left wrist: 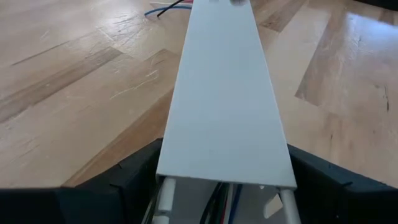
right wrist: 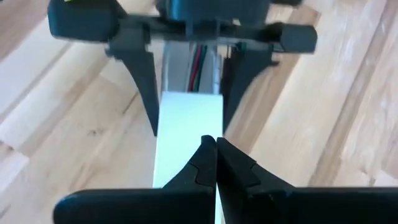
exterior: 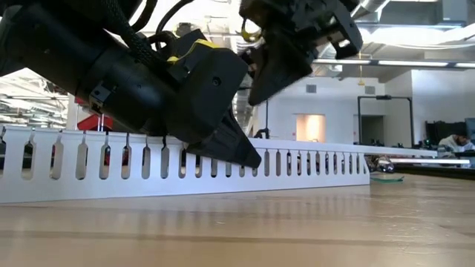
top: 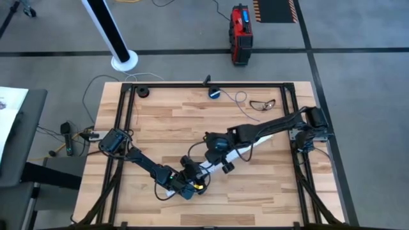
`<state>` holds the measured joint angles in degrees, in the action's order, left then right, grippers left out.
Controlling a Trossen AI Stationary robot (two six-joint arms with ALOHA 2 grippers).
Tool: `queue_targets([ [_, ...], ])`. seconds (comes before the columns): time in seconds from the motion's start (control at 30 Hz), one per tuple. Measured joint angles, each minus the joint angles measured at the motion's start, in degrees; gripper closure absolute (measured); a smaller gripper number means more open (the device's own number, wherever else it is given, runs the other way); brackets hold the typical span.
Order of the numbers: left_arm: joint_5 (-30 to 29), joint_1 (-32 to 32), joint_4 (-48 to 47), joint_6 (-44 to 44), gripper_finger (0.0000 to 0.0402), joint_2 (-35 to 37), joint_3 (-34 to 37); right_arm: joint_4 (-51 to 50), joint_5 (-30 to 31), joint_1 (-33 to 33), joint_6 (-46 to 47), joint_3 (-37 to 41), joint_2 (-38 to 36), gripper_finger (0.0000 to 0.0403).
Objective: Ziptie cables
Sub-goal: Close the white cable duct
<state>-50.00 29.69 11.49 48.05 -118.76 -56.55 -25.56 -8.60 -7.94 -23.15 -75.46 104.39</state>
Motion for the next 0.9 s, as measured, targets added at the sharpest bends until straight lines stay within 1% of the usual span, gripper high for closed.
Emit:
queue_targets([
  [0.1,0.0,0.0,0.0,0.3,0.0137,0.0,0.0,-1.0,-0.6,0.9,-0.7,0.9,0.1,0.0402],
  [0.17,0.0,0.0,0.0,0.3,0.0137,0.0,0.0,-2.3,-2.8,1.4,-1.1,1.0,0.2,0.0396],
  [0.23,0.8,-0.1,0.1,-0.1,0.0137,0.0,0.0,-2.9,-4.7,1.8,-1.1,0.9,0.0,0.0379],
  [0.3,2.8,-0.2,0.0,-1.5,0.0137,0.0,0.0,-3.4,-4.8,1.7,-0.9,0.9,0.0,0.0356],
  [0.43,7.7,-0.7,-0.1,-5.1,0.0137,0.0,-0.7,-3.3,-4.8,1.5,-1.1,0.9,0.0,0.0316],
  [0.6,17.8,-3.1,-0.2,-5.9,0.0128,0.1,-1.5,-4.5,-4.9,1.2,-1.2,0.9,0.0,0.0279],
  [0.7,20.3,-4.5,-0.3,-7.4,0.0118,0.1,-2.0,-5.0,-4.9,1.2,-1.2,0.9,0.0,0.0259],
  [0.83,25.6,-6.9,-0.3,-7.4,0.0101,0.3,-2.9,-6.6,-4.9,1.2,-0.9,0.9,0.0,0.0236],
  [0.9,27.1,-7.5,-0.5,-8.5,0.0094,0.3,-3.6,-8.0,-4.9,1.2,-0.9,0.9,0.0,0.0227],
])
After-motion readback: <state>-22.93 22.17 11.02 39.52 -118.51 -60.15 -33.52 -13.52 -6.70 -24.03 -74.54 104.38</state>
